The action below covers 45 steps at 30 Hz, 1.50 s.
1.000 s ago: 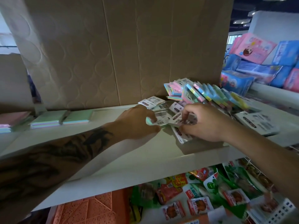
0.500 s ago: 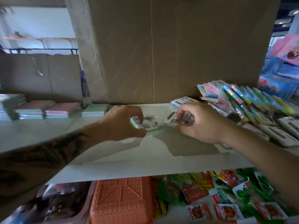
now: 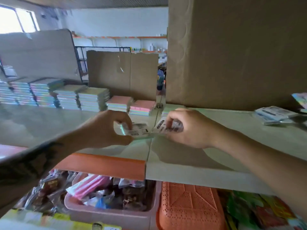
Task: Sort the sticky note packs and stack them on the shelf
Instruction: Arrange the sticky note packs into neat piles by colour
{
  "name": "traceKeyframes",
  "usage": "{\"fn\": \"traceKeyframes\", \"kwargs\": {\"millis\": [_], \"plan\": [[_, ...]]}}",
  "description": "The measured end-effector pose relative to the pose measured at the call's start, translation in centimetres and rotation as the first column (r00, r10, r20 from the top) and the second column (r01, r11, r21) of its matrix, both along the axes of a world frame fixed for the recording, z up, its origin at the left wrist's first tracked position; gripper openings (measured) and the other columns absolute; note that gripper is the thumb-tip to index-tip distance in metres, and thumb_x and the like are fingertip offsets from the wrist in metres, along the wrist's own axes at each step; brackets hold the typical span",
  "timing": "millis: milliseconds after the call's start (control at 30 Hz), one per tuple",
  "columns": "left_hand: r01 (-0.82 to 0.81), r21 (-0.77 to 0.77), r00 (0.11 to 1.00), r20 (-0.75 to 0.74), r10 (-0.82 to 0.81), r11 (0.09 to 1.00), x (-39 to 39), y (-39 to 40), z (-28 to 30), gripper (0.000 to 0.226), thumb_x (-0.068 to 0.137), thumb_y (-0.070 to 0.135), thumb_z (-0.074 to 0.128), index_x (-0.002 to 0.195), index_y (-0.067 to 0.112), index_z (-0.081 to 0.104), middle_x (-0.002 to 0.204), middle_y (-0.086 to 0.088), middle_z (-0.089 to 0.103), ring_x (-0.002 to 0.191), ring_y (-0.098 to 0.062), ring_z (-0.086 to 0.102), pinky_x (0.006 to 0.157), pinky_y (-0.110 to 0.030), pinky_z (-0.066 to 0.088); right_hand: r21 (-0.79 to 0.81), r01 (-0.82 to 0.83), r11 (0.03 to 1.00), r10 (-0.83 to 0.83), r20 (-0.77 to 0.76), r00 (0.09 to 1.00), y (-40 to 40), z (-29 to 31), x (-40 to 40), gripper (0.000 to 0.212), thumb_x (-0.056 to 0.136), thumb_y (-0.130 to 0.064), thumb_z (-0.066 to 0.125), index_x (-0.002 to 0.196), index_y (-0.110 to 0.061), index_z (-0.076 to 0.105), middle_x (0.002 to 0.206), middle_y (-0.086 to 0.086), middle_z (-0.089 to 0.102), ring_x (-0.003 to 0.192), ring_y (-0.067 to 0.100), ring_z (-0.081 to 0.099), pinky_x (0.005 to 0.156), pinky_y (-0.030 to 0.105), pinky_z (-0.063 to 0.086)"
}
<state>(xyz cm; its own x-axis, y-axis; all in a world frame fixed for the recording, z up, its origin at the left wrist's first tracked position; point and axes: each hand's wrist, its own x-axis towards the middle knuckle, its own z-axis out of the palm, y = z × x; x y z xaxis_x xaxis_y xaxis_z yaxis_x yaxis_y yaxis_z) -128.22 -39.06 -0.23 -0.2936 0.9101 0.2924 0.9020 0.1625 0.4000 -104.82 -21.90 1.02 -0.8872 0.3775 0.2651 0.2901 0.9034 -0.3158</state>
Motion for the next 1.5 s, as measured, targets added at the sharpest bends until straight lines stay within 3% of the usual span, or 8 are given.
{"fn": "traceKeyframes", "kwargs": {"millis": [200,467,700,933,1067,1233,1400,1500], "plan": [[0.007,-0.008,0.999,0.039,-0.007,1.0,-4.7,-2.4,-1.1,0.046,0.053,0.067,0.069,0.093,0.047,0.068,0.096,0.025,0.069,0.094,0.009,0.061,0.084,-0.023,0.049,-0.021,-0.046,0.999,0.047,0.063,0.997,-2.4,-0.7,-4.2,0.019,0.087,-0.043,0.076,0.093,-0.033,0.061,0.093,-0.014,0.058,0.08,-0.003,0.052,0.065,0.015,0.038],[0.132,0.102,0.974,0.174,-0.148,0.986,-6.8,-2.0,-0.8,0.041,0.058,0.057,0.069,0.09,0.032,0.073,0.092,0.015,0.072,0.091,-0.006,0.065,0.09,-0.034,0.051,-0.008,0.023,1.0,-0.022,0.178,0.984,-3.5,-0.3,-4.6,0.023,0.082,-0.048,0.075,0.093,-0.039,0.056,0.096,-0.016,0.058,0.086,0.004,0.055,0.077,0.034,0.046],[0.249,0.213,0.798,0.509,-0.324,0.945,-3.9,-0.9,1.5,0.041,0.061,0.047,0.074,0.094,0.022,0.073,0.082,-0.008,0.073,0.076,-0.016,0.061,0.072,-0.032,0.043,-0.016,-0.054,0.998,0.049,-0.225,0.973,-5.5,1.5,-4.9,0.048,0.084,-0.031,0.083,0.124,-0.034,0.057,0.118,-0.023,0.061,0.107,-0.007,0.056,0.088,0.012,0.043],[0.074,0.293,0.628,0.729,-0.273,0.953,-0.4,-0.1,2.4,0.058,0.067,0.066,0.07,0.104,0.021,0.074,0.099,-0.022,0.073,0.076,-0.031,0.071,0.074,-0.042,0.043,-0.225,0.026,0.974,-0.112,-0.378,0.919,-5.1,2.8,-4.3,0.01,0.091,-0.018,0.075,0.092,-0.025,0.068,0.083,-0.004,0.074,0.071,0.015,0.07,0.068,0.036,0.054],[0.071,0.307,0.494,0.816,-0.301,0.949,0.8,-0.3,1.6,0.046,0.074,0.045,0.079,0.102,0.009,0.073,0.095,-0.012,0.075,0.086,-0.029,0.068,0.074,-0.038,0.044,-0.737,-0.144,0.661,-0.323,-0.453,0.831,-5.9,2.6,-3.5,0.009,0.093,-0.002,0.068,0.092,-0.01,0.062,0.095,0.015,0.076,0.075,0.031,0.077,0.074,0.043,0.052],[0.0,0.359,0.424,0.845,-0.325,0.933,3.1,0.4,1.0,0.021,0.082,0.025,0.077,0.1,0.014,0.074,0.097,-0.008,0.074,0.082,-0.021,0.067,0.069,-0.032,0.044,-0.902,-0.361,0.236,-0.426,-0.43,0.796,-6.6,1.6,-3.1,0.037,0.093,0.005,0.058,0.129,0.01,0.053,0.122,0.026,0.07,0.084,0.036,0.075,0.079,0.044,0.052],[-0.076,0.391,0.542,0.788,-0.291,0.917,4.2,1.2,1.0,0.017,0.102,0.018,0.059,0.096,0.019,0.074,0.083,0.001,0.073,0.076,-0.015,0.063,0.069,-0.031,0.044,-0.846,-0.181,0.501,-0.41,-0.416,0.812,-6.0,0.8,-1.6,0.03,0.083,-0.022,0.08,0.105,-0.018,0.06,0.102,0.01,0.075,0.08,0.022,0.069,0.072,0.042,0.05],[-0.055,0.386,0.685,0.686,-0.247,0.921,4.5,2.2,1.0,0.025,0.104,0.018,0.055,0.091,0.022,0.076,0.076,0.002,0.07,0.072,-0.014,0.06,0.067,-0.031,0.046,-0.452,-0.018,0.892,-0.259,-0.542,0.8,-4.5,0.8,0.1,0.049,0.067,-0.05,0.082,0.096,-0.031,0.047,0.12,-0.003,0.065,0.108,0.014,0.062,0.091,0.038,0.047]]}}
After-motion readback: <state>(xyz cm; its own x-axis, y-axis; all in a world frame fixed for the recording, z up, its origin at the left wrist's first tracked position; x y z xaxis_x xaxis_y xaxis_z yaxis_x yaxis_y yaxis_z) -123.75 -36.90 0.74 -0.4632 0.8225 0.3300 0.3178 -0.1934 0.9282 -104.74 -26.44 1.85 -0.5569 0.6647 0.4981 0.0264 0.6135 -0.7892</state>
